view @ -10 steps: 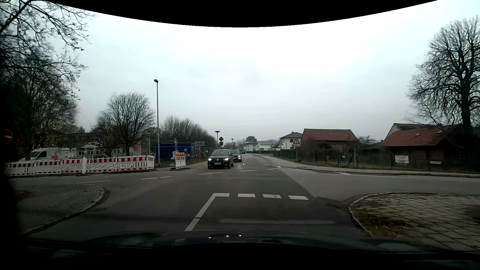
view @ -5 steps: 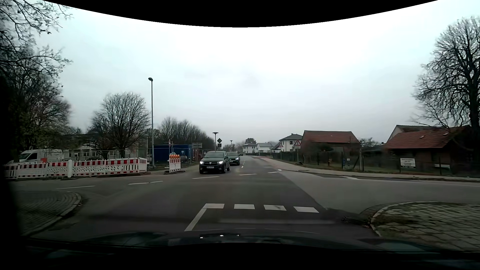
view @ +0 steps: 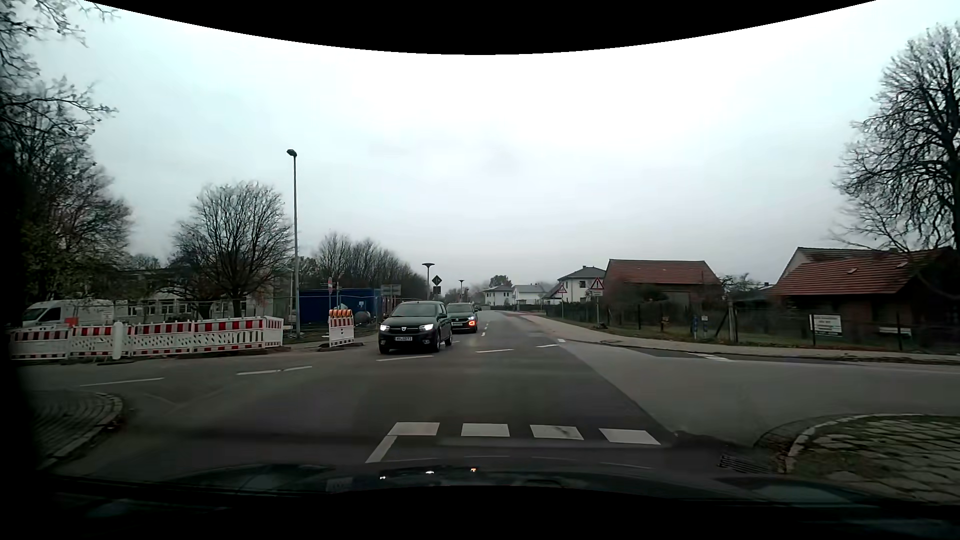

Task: Follow the waypoints while adhering to traffic rules and regulations

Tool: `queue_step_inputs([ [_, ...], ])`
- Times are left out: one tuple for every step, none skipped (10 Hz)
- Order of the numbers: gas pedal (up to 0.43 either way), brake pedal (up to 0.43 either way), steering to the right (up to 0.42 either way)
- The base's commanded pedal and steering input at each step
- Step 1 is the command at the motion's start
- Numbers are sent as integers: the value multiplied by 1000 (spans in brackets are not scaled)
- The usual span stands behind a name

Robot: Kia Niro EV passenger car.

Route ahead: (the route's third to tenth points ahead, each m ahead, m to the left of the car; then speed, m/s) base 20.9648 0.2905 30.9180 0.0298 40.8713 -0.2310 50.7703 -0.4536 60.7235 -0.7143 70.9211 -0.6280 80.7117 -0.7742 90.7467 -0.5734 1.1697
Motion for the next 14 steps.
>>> queue_step_inputs([
  [0, 73, 4],
  [0, 67, 4],
  [0, 61, 3],
  [0, 43, 2],
  [0, 37, 1],
  [0, 24, 0],
  [0, 43, -1],
  [0, 43, -1],
  [0, 49, -1],
  [0, 61, -1],
  [0, 67, -1],
  [0, 73, -1],
  [0, 73, -1],
  [0, 79, -1],
])
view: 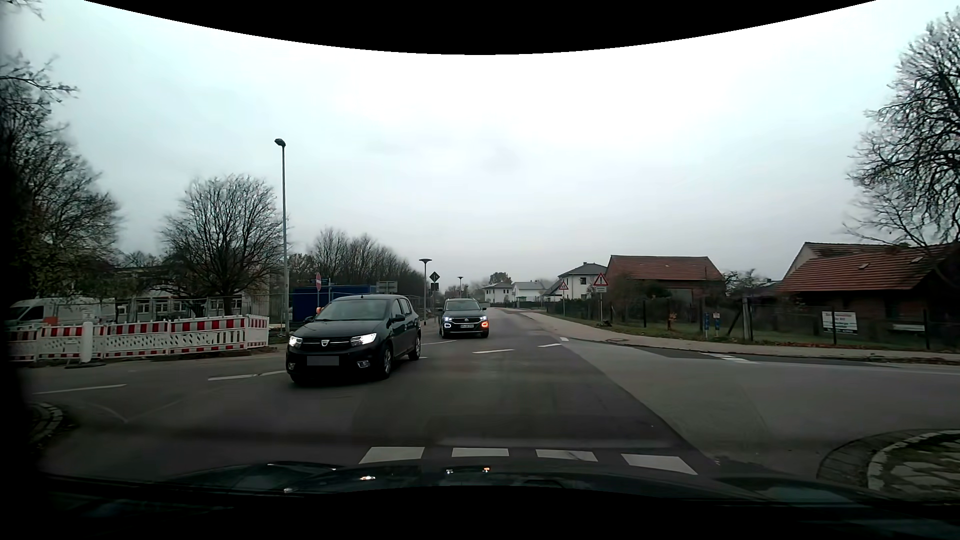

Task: Follow the waypoints while adhering to traffic rules and regulations

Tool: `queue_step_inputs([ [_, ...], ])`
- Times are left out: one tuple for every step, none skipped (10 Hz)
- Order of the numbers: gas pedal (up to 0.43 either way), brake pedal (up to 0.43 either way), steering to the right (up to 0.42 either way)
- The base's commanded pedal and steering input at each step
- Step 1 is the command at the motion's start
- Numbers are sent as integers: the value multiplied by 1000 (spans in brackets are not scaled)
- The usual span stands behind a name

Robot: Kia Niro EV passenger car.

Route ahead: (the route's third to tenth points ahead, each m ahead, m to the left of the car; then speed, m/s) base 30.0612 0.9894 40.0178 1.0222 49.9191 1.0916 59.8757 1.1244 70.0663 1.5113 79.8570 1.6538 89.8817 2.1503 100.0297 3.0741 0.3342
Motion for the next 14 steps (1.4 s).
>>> queue_step_inputs([
  [0, 79, -1],
  [0, 85, -1],
  [0, 85, -1],
  [0, 85, -1],
  [0, 104, -1],
  [0, 116, -1],
  [0, 128, -1],
  [0, 128, -1],
  [0, 134, -1],
  [0, 128, -1],
  [0, 134, -1],
  [0, 134, -1],
  [0, 122, -1],
  [0, 30, -1],
])
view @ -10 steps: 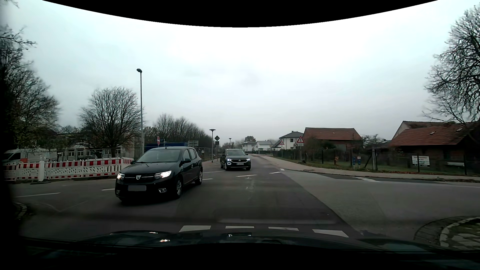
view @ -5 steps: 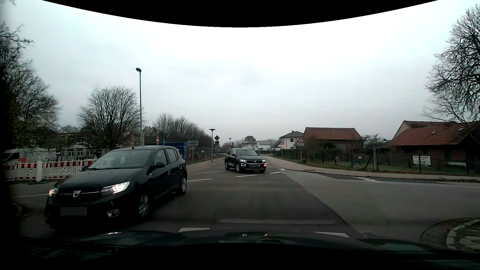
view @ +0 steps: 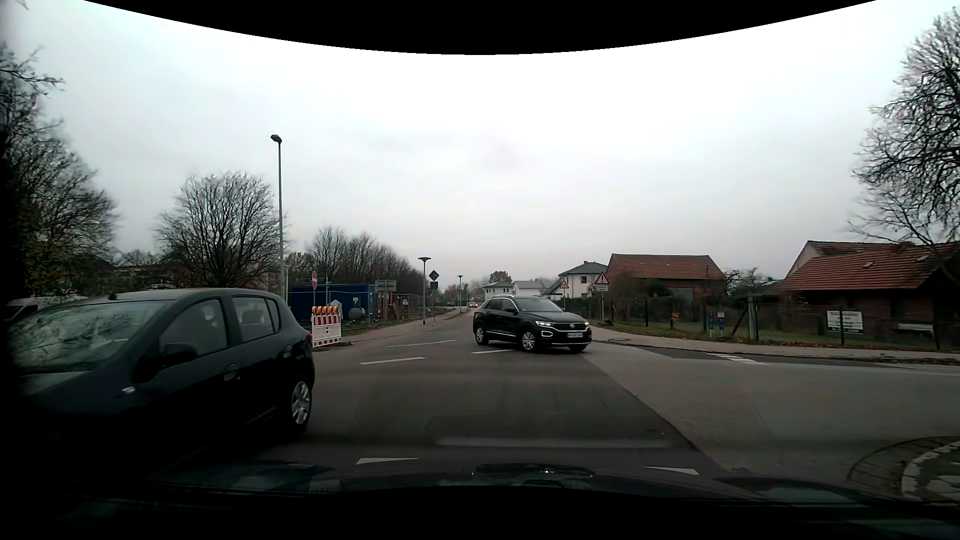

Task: Follow the waypoints while adhering to traffic rules and regulations

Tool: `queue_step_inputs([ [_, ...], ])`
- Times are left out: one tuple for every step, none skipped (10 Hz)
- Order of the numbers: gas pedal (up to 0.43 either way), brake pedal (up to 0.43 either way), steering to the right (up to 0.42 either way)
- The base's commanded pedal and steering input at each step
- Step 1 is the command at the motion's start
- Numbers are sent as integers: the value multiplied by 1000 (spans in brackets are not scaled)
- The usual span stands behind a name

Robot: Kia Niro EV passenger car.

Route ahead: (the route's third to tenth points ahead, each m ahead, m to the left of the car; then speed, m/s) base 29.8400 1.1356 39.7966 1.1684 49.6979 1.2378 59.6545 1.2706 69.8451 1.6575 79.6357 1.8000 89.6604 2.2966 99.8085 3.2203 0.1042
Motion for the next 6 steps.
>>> queue_step_inputs([
  [0, 0, -1],
  [0, 0, -1],
  [0, 0, -1],
  [0, 0, -1],
  [0, 0, -1],
  [8, 0, -1],
])
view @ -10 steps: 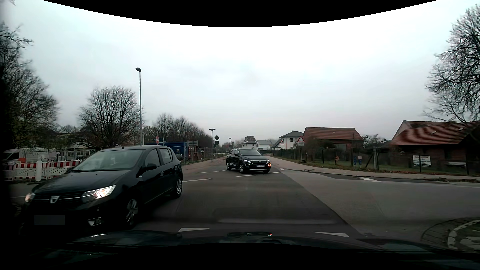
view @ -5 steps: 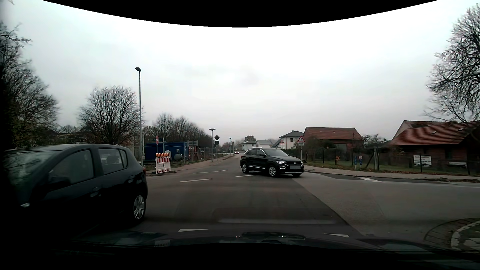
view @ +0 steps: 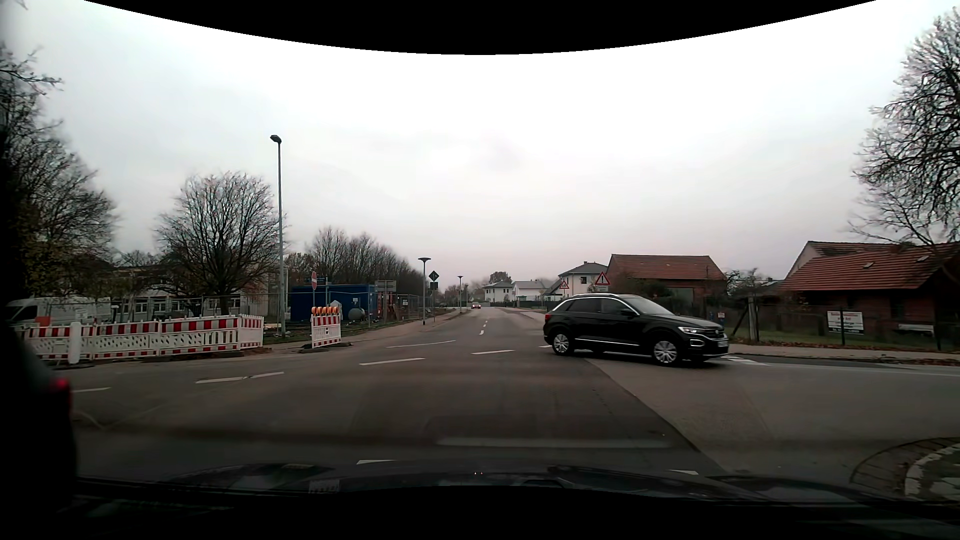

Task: Follow the waypoints while adhering to traffic rules and regulations

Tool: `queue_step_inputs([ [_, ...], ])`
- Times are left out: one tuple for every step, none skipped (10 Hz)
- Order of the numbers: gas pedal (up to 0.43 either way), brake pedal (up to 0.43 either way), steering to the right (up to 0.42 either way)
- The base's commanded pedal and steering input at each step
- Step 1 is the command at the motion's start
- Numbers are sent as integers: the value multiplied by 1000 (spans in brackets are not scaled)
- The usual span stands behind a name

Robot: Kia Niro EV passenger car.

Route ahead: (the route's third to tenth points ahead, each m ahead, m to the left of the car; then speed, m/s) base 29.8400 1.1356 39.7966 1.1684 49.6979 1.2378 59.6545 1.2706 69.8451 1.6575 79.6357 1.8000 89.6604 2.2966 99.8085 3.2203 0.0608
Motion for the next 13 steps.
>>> queue_step_inputs([
  [98, 0, -1],
  [130, 0, -1],
  [150, 0, -1],
  [157, 0, -1],
  [177, 0, -1],
  [197, 0, -1],
  [240, 0, -1],
  [268, 0, -1],
  [287, 0, -1],
  [311, 0, 0],
  [319, 0, 0],
  [339, 0, 0],
  [358, 0, 0],
])
